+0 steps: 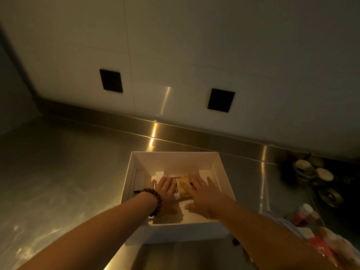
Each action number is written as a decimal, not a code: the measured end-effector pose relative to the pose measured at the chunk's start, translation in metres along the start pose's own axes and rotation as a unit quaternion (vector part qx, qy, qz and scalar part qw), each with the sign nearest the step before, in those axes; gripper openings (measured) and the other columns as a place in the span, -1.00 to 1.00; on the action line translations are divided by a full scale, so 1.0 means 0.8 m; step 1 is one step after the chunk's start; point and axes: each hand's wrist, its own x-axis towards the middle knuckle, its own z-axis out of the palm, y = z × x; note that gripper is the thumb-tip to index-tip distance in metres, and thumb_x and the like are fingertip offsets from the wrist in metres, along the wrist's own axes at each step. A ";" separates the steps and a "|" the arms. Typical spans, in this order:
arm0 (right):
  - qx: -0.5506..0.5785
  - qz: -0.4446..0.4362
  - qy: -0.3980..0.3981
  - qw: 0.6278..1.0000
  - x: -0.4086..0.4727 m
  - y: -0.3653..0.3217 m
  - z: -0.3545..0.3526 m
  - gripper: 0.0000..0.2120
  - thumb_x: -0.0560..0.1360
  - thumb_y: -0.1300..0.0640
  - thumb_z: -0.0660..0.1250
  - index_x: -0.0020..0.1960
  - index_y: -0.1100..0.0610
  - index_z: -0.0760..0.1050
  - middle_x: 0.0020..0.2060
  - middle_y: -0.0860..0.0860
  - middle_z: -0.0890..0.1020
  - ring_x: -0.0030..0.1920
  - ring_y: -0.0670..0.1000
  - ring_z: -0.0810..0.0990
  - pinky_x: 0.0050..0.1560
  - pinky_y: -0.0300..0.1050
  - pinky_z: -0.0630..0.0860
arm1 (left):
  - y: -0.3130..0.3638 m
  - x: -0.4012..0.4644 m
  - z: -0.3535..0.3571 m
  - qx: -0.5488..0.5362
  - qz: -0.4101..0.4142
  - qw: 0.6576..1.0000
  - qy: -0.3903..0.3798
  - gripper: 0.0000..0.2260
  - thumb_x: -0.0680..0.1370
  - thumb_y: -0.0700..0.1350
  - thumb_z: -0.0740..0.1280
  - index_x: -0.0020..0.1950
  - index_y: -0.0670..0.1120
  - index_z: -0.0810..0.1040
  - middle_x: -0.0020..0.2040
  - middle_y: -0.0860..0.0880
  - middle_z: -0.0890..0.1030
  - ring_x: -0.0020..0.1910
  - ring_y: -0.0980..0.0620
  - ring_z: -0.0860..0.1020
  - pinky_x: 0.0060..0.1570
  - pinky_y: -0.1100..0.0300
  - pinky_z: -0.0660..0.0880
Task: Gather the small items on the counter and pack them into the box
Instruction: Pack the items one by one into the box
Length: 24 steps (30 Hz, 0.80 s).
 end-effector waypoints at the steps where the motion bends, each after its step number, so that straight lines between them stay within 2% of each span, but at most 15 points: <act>1: -0.015 0.005 -0.013 1.000 0.003 0.000 0.001 -0.26 0.53 -0.24 0.10 0.49 -0.12 -0.31 0.49 0.04 -0.33 0.48 0.10 -0.37 0.45 0.27 -0.23 | 0.000 0.005 0.004 0.029 -0.004 1.000 -0.007 -0.15 0.53 0.30 0.13 0.52 -0.10 -0.31 0.52 -0.15 -0.33 0.49 -0.16 -0.32 0.41 -0.22 -0.27; 4: -0.056 0.006 -0.037 0.998 0.015 0.004 0.006 -0.27 0.53 -0.27 0.08 0.49 -0.13 -0.30 0.50 0.05 -0.29 0.49 0.13 -0.33 0.43 0.32 -0.25 | 0.001 0.017 0.010 0.108 -0.009 0.994 -0.003 -0.16 0.52 0.35 0.07 0.51 -0.10 -0.31 0.53 -0.13 -0.31 0.49 -0.15 -0.31 0.40 -0.26 -0.29; 7: -0.076 -0.001 -0.036 0.996 0.024 0.012 0.009 -0.29 0.53 -0.28 0.04 0.49 -0.14 -0.30 0.52 0.06 -0.26 0.50 0.13 -0.32 0.40 0.36 -0.26 | 0.001 0.027 0.012 0.139 -0.015 0.990 0.002 -0.14 0.50 0.39 0.05 0.52 -0.08 -0.30 0.53 -0.13 -0.30 0.50 -0.15 -0.31 0.37 -0.29 -0.31; 11: -0.091 -0.007 -0.039 0.995 0.029 0.016 0.008 -0.27 0.52 -0.31 0.02 0.48 -0.14 -0.33 0.51 0.06 -0.27 0.49 0.11 -0.35 0.38 0.40 -0.25 | 0.002 0.029 0.007 0.135 -0.016 0.991 -0.002 -0.16 0.50 0.38 0.03 0.52 -0.08 -0.31 0.53 -0.12 -0.31 0.50 -0.13 -0.29 0.38 -0.31 -0.27; 14: -0.067 -0.012 -0.032 0.997 0.022 0.013 0.003 -0.27 0.52 -0.31 0.04 0.50 -0.13 -0.29 0.52 0.07 -0.23 0.50 0.12 -0.31 0.39 0.40 -0.22 | 0.003 0.021 -0.005 0.087 -0.011 0.996 0.001 -0.22 0.53 0.36 -0.02 0.53 -0.05 -0.27 0.55 -0.10 -0.25 0.52 -0.10 -0.25 0.42 -0.29 -0.17; 17: 0.052 -0.021 0.025 0.998 0.001 0.004 -0.017 -0.35 0.55 -0.23 0.07 0.52 -0.12 -0.16 0.54 0.03 -0.10 0.52 0.09 -0.17 0.45 0.30 -0.14 | 0.005 0.013 -0.018 -0.003 -0.006 0.999 0.048 -0.26 0.52 0.34 0.06 0.55 -0.01 -0.09 0.56 -0.08 -0.04 0.52 -0.12 -0.07 0.43 -0.24 0.00; 19: 0.139 -0.017 0.082 0.987 -0.016 -0.003 -0.033 -0.42 0.58 -0.12 0.12 0.51 -0.11 -0.04 0.53 0.00 -0.01 0.52 0.05 -0.01 0.49 0.15 -0.08 | 0.016 -0.002 -0.029 -0.048 0.006 0.995 0.088 -0.30 0.53 0.27 0.13 0.54 -0.02 -0.02 0.54 -0.07 0.03 0.51 -0.11 0.00 0.45 -0.18 0.03; 22: 0.153 -0.010 0.160 0.975 -0.046 -0.006 -0.053 -0.49 0.59 -0.02 0.14 0.49 -0.08 0.07 0.52 0.01 0.09 0.48 0.05 0.13 0.46 0.01 0.03 | 0.045 -0.024 -0.048 -0.066 0.038 0.984 0.160 -0.36 0.56 0.13 0.18 0.54 -0.06 0.03 0.54 -0.06 0.08 0.50 -0.10 0.07 0.47 -0.13 0.05; 24: 0.139 0.005 0.181 0.974 -0.071 0.000 -0.064 -0.50 0.60 0.02 0.12 0.50 -0.03 0.06 0.52 0.04 0.07 0.48 0.06 0.10 0.47 0.00 0.01 | 0.069 -0.033 -0.059 -0.100 0.049 0.971 0.211 -0.39 0.56 0.10 0.21 0.53 -0.06 0.09 0.52 -0.04 0.15 0.48 -0.07 0.15 0.46 -0.08 0.11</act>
